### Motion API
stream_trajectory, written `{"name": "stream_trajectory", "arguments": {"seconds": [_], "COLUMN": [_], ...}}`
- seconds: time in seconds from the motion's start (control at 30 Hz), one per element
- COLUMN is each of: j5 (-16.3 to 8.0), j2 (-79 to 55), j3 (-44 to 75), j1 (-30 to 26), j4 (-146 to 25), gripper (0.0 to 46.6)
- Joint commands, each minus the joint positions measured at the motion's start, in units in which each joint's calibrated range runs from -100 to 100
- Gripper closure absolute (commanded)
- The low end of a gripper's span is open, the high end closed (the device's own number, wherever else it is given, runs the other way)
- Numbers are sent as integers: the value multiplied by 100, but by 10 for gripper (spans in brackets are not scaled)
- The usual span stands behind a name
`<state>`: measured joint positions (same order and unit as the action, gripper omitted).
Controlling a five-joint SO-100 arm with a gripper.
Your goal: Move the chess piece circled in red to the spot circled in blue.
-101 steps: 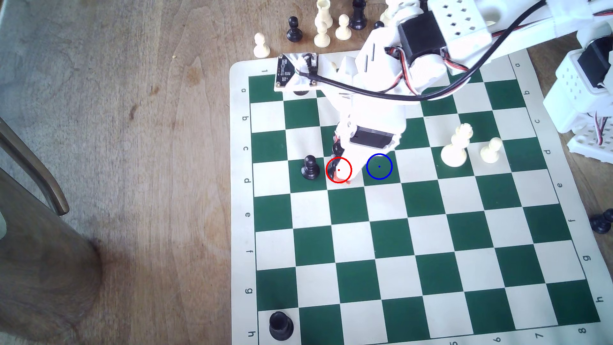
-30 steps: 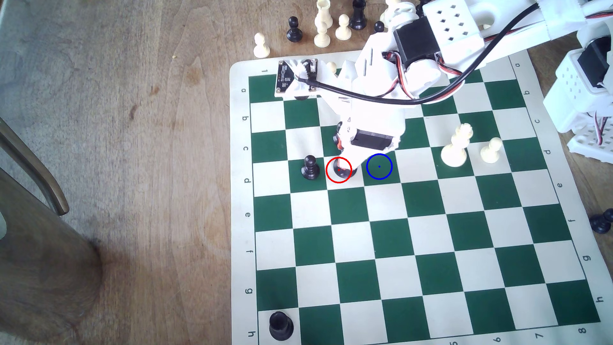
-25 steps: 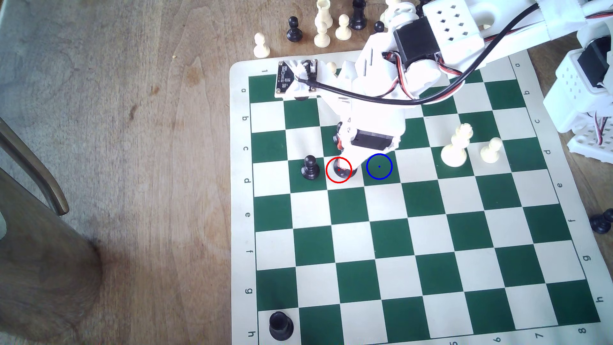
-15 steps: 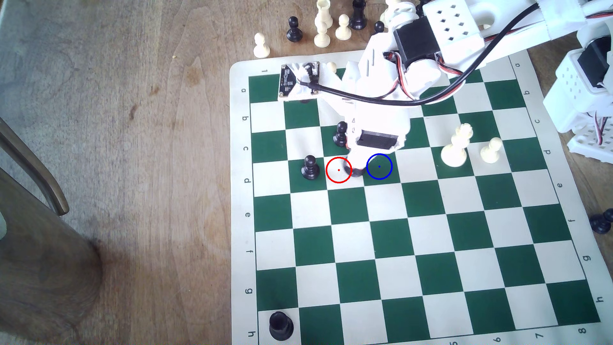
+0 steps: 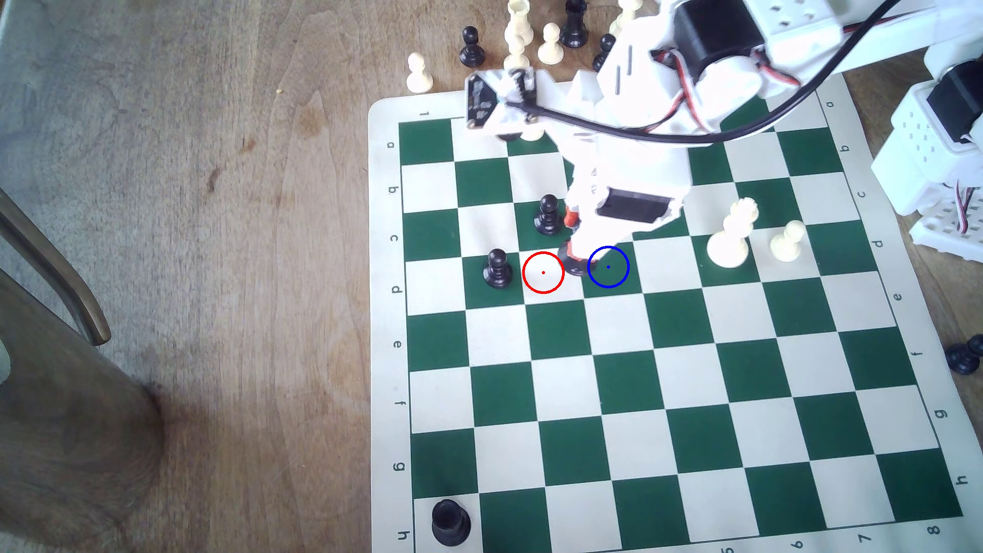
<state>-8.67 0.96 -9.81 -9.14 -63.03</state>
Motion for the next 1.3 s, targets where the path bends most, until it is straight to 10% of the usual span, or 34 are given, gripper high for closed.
{"name": "stream_trajectory", "arguments": {"seconds": [0.0,1.27], "j5": [10,156], "j2": [905,-105], "j3": [-416,-1023], "j1": [35,74], "j4": [193,693], "gripper": [410,414]}}
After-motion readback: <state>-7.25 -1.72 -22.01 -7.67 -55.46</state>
